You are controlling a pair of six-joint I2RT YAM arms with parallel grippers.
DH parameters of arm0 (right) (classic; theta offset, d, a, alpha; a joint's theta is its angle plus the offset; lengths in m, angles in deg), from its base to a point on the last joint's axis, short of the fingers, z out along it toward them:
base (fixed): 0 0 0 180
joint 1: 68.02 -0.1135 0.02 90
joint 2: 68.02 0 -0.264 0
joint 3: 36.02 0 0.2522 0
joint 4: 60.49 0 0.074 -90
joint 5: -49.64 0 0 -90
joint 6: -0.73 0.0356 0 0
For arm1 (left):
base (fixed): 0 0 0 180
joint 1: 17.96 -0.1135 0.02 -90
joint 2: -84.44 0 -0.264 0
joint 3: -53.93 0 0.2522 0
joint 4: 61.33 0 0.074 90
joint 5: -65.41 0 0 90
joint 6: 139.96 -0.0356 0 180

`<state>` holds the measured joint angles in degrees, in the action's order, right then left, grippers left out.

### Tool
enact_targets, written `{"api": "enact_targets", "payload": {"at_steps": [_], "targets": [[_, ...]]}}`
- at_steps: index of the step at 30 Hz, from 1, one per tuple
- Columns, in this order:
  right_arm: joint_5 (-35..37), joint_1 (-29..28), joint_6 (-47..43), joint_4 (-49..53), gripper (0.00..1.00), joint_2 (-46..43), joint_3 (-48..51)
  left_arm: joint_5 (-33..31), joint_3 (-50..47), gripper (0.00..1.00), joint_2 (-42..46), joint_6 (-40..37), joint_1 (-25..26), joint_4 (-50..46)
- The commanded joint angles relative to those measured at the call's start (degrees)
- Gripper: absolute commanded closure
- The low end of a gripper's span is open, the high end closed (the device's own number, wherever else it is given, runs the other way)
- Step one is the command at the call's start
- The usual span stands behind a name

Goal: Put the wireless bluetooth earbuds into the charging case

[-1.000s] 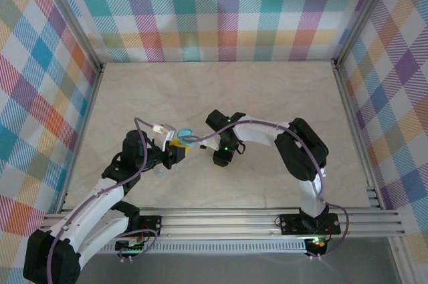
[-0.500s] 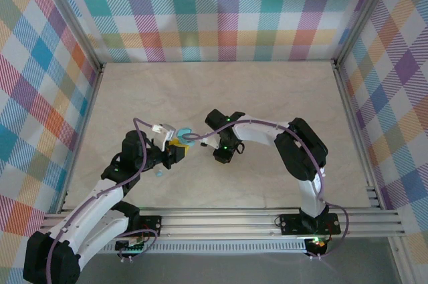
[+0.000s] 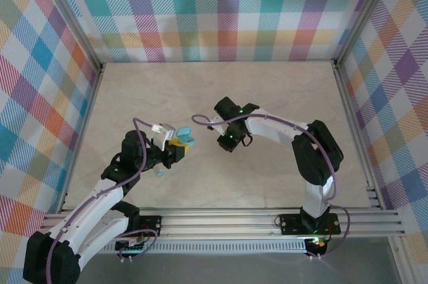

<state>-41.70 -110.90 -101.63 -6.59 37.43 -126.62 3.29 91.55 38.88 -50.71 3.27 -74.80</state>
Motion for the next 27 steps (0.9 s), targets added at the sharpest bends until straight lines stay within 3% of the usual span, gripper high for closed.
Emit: {"api": "enact_targets", "payload": {"at_steps": [1,17,27], "targets": [[-2.2,0.9,3.5,0.1,0.92,-3.4,1.3,1.6,0.7,0.98,-0.6,1.2,0.2,2.4],[-6.5,1.3,10.8,2.1,0.92,-12.1,-3.3,8.0,1.0,0.98,-2.6,1.2,0.6,6.5],[4.1,-7.9,9.5,1.4,0.91,-19.5,-6.3,11.3,0.8,0.98,-3.0,-1.6,3.5,13.8]]}}
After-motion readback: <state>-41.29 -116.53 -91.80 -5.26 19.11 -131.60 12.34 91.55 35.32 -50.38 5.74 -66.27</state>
